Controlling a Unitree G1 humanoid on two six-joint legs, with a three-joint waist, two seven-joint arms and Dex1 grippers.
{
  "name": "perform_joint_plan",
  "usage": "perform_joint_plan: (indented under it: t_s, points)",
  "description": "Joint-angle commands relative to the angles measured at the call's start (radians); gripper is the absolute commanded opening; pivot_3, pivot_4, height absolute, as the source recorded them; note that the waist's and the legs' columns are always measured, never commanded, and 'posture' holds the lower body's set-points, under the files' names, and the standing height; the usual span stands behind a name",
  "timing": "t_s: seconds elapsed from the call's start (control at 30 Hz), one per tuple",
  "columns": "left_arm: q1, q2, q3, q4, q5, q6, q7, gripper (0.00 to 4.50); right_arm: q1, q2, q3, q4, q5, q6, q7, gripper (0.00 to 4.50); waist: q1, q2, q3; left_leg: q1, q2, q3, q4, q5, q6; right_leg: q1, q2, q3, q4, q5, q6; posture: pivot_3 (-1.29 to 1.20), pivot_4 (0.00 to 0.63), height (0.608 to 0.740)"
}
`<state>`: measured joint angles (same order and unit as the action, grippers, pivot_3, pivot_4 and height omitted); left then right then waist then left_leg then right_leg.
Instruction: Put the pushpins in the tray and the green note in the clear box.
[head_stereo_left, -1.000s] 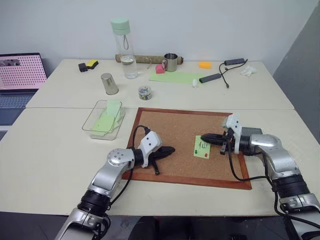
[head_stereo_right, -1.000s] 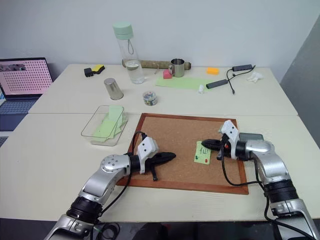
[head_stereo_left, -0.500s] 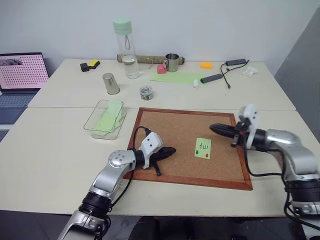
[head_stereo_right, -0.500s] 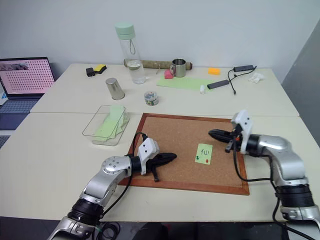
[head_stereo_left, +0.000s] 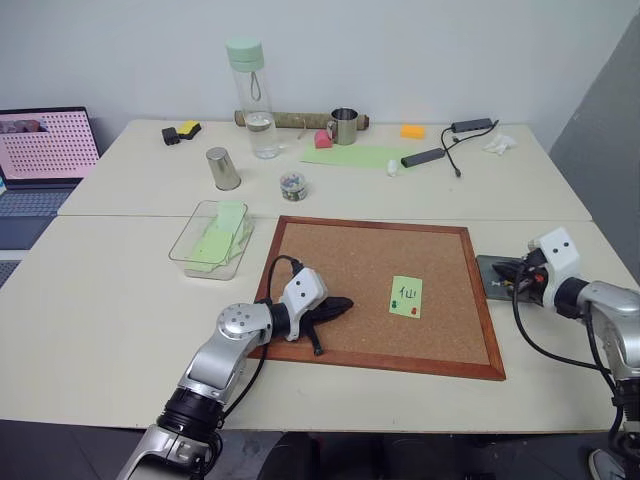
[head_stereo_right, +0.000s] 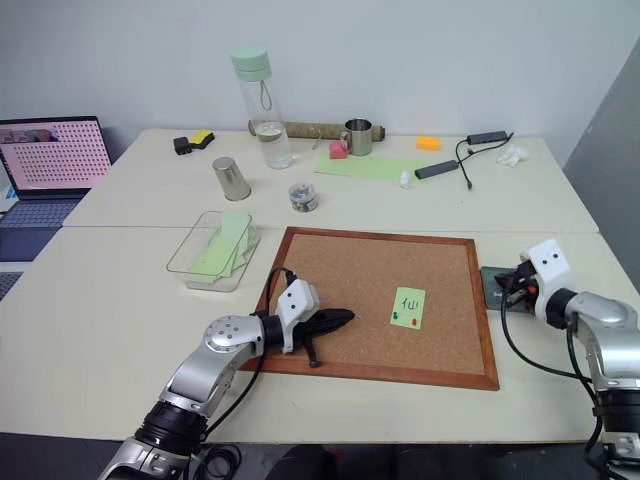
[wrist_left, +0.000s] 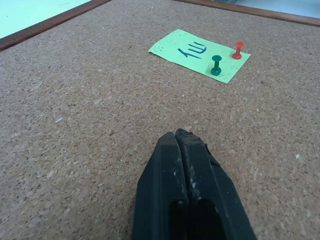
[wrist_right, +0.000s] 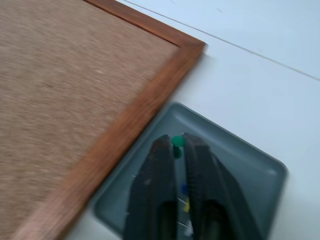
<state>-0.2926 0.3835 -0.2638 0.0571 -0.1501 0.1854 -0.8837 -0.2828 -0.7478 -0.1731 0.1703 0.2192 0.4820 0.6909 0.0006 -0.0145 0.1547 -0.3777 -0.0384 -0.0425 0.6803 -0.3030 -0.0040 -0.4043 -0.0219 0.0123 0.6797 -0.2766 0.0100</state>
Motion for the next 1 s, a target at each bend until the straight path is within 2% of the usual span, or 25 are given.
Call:
perform_joint_plan:
  t_s: [0.03,0.3,0.4,0.5,0.63,0.83,1.0]
  points:
    - [0.025,-0.005,-0.036,0.011,0.021,0.006,-0.006,0.00,-0.031,-0.004,-0.036,0.005,0.001,-0.014,-0.028,1.36,0.000,0.001,0.000,0.000,0.000,0.000,0.000,0.000,0.000,0.000,0.000,0.000,0.000,0.000,0.000,0.00,0.150,0.740]
    - [0.033,-0.004,-0.038,0.004,0.024,0.008,-0.003,0.00,-0.005,-0.046,-0.060,-0.093,0.055,0.017,0.037,3.02,0.000,0.001,-0.001,0.000,0.000,0.000,0.000,0.000,0.000,0.000,0.000,0.000,0.000,0.000,0.000,0.00,0.150,0.740]
    - [0.034,-0.001,-0.039,0.003,0.025,0.007,-0.006,0.00,0.060,-0.076,-0.036,-0.231,0.120,0.022,0.158,3.55,0.002,0.002,-0.001,0.000,0.000,0.000,0.000,0.000,0.000,0.000,0.000,0.000,0.000,0.000,0.000,0.00,0.150,0.740]
    - [0.032,0.002,-0.042,0.004,0.026,0.006,-0.012,0.00,0.129,-0.088,0.010,-0.388,0.178,0.030,0.242,3.55,0.001,0.001,-0.002,0.000,0.000,-0.001,0.000,0.000,0.000,0.000,0.000,0.000,-0.001,0.000,0.000,0.00,0.150,0.740]
    - [0.028,0.005,-0.043,0.009,0.028,0.005,-0.015,0.00,0.153,-0.043,0.075,-0.491,0.211,0.066,0.240,3.55,0.001,0.001,-0.002,0.000,0.000,-0.001,0.000,0.000,0.000,0.001,0.000,0.000,0.000,0.000,0.000,0.00,0.150,0.740]
    - [0.025,0.010,-0.047,0.009,0.031,0.004,-0.021,0.00,0.130,0.018,0.191,-0.450,0.135,-0.008,0.223,3.55,0.001,0.001,-0.002,0.000,0.000,-0.002,0.000,0.000,0.000,0.001,0.000,-0.001,-0.001,0.000,0.001,0.00,0.150,0.740]
    - [0.027,0.011,-0.049,0.005,0.033,0.006,-0.020,0.00,0.111,0.053,0.236,-0.387,0.094,-0.065,0.225,3.55,0.001,0.001,-0.002,0.000,0.000,-0.002,0.000,0.000,0.000,0.001,0.000,-0.001,-0.001,0.000,0.000,0.00,0.150,0.740]
